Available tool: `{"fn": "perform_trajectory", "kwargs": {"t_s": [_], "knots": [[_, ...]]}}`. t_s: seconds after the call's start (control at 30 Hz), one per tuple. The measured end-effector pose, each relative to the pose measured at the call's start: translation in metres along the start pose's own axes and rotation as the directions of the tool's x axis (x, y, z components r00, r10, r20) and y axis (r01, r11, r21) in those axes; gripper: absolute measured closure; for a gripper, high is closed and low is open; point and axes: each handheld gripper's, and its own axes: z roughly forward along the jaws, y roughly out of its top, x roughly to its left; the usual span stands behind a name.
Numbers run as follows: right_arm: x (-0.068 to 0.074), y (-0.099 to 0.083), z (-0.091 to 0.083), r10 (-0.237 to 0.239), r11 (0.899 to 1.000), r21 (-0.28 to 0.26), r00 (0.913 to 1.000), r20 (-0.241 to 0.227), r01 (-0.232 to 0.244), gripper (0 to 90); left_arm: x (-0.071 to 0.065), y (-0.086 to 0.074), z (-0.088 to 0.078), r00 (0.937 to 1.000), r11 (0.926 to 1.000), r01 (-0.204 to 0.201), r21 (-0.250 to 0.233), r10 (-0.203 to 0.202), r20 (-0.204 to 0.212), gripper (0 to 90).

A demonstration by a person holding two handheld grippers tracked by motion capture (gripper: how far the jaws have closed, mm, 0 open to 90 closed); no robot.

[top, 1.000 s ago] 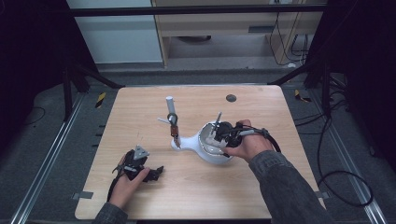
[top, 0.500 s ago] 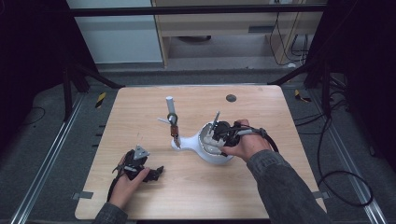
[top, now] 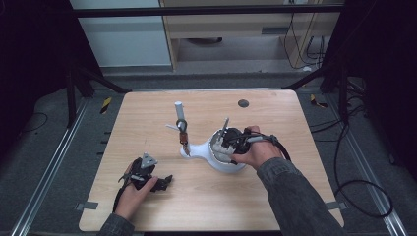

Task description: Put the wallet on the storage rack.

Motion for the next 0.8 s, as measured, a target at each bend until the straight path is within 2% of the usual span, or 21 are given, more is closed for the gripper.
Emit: {"fn": "perform_trajectory", "kwargs": {"t_s": [0.8], "knots": [[0.003, 0.0038, 0.0072, -0.005, 1.0, 0.003, 1.0, -0.008, 0.005, 31.5, -0.0004, 0.0004, 0.0004, 1.0, 1.0, -0.003, 0.0, 0.003, 0.002, 0.0]]}}
